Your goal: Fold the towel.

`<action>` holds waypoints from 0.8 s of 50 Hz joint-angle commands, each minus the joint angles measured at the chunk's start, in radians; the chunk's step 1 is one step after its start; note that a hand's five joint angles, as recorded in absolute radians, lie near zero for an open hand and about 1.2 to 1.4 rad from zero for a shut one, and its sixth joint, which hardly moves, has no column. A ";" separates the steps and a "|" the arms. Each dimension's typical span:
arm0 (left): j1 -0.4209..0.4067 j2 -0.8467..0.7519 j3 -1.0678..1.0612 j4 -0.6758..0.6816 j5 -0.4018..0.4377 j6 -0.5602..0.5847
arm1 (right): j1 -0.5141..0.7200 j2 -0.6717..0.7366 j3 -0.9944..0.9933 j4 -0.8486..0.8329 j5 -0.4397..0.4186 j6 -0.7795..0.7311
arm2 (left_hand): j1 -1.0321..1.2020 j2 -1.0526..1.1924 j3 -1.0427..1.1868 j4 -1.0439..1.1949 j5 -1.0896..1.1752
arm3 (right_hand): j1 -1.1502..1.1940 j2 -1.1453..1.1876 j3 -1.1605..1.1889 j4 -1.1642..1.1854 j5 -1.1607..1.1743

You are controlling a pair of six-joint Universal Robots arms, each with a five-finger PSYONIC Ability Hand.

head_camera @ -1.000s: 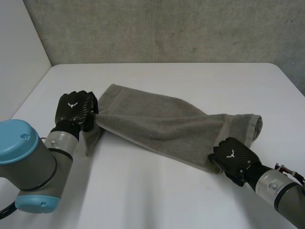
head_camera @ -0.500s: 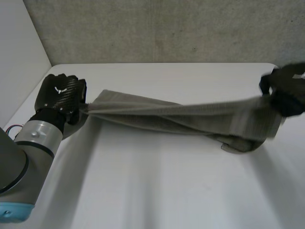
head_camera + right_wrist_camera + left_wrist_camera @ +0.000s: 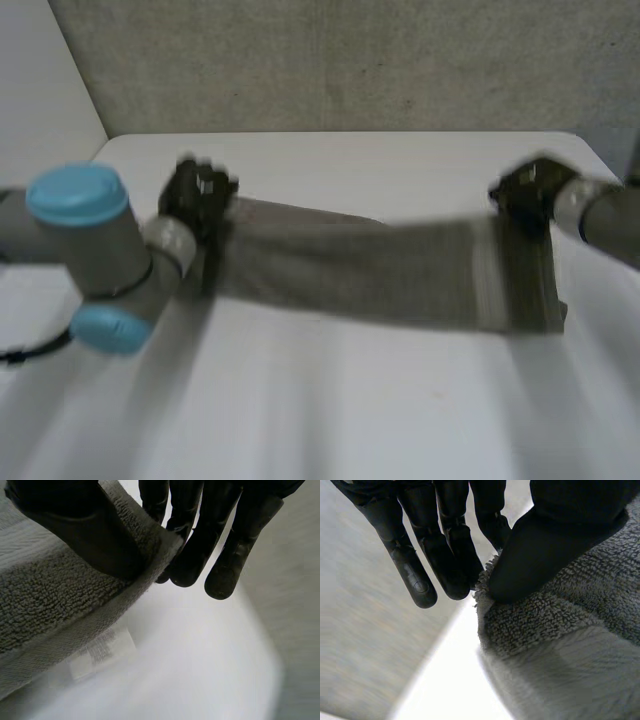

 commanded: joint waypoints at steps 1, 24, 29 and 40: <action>-0.011 -0.020 0.392 0.200 -0.025 -0.062 | 0.051 0.003 -0.249 -0.406 0.059 0.115 | 0.229 0.179 0.179 0.178 0.187 | 0.062 0.070 0.060 0.059 0.055; 0.016 0.108 -0.141 0.339 0.004 -0.229 | 0.057 -0.183 0.327 -0.343 -0.172 0.120 | 0.229 0.179 0.179 0.178 0.187 | 0.062 0.070 0.060 0.059 0.055; 0.023 0.083 -0.327 0.350 0.041 -0.223 | 0.048 -0.157 0.477 -0.352 -0.170 0.054 | 0.229 0.179 0.179 0.178 0.187 | 0.062 0.070 0.060 0.059 0.055; 0.026 0.020 -0.408 0.301 0.036 -0.031 | 0.020 -0.199 0.680 -0.410 -0.162 0.075 | 0.229 0.179 0.179 0.178 0.187 | 0.062 0.070 0.060 0.059 0.055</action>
